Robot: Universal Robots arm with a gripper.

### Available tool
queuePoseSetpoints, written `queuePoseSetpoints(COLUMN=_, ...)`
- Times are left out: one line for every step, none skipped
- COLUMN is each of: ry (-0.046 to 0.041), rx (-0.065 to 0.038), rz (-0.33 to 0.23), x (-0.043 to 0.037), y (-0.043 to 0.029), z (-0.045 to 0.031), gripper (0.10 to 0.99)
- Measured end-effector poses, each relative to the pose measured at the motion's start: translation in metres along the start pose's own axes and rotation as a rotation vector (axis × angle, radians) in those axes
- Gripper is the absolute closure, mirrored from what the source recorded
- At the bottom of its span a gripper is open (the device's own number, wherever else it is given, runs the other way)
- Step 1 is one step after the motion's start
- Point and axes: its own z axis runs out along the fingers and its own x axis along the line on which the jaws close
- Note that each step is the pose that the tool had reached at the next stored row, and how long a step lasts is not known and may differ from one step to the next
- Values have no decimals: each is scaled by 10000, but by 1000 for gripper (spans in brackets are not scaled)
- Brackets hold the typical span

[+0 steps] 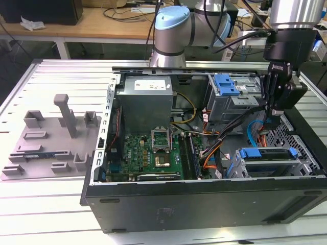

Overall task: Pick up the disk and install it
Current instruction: 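Insert the first disk wire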

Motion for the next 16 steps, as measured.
queuePoseSetpoints(ry=0, rx=0, rz=0, x=0, y=0, z=0, gripper=922)
queuePoseSetpoints(ry=-1, rx=0, rz=0, x=0, y=0, z=0, gripper=922)
queuePoseSetpoints(ry=-14, rx=-2, rz=0, x=4, y=-1, z=3, gripper=922)
queuePoseSetpoints(ry=-61, rx=-9, rz=2, x=15, y=-5, z=3, gripper=922)
queuePoseSetpoints(ry=-107, rx=-14, rz=2, x=25, y=-9, z=4, gripper=922)
queuePoseSetpoints(ry=-168, rx=-22, rz=2, x=35, y=-14, z=5, gripper=922)
queuePoseSetpoints(ry=-224, rx=-30, rz=3, x=45, y=-18, z=4, gripper=922)
queuePoseSetpoints(ry=-315, rx=-42, rz=4, x=61, y=-25, z=3, gripper=922)
queuePoseSetpoints(ry=-453, rx=-60, rz=6, x=81, y=-33, z=-1, gripper=922)
queuePoseSetpoints(ry=-539, rx=-71, rz=7, x=93, y=-39, z=-4, gripper=922)
queuePoseSetpoints(ry=-625, rx=-82, rz=8, x=105, y=-43, z=-6, gripper=922)
queuePoseSetpoints(ry=-848, rx=-111, rz=12, x=139, y=-50, z=-5, gripper=922)
queuePoseSetpoints(ry=-932, rx=-123, rz=13, x=164, y=-53, z=0, gripper=922)
queuePoseSetpoints(ry=-989, rx=-130, rz=13, x=203, y=-58, z=16, gripper=922)
queuePoseSetpoints(ry=-1048, rx=-138, rz=14, x=235, y=-62, z=31, gripper=922)
queuePoseSetpoints(ry=-1102, rx=-145, rz=14, x=262, y=-65, z=42, gripper=922)
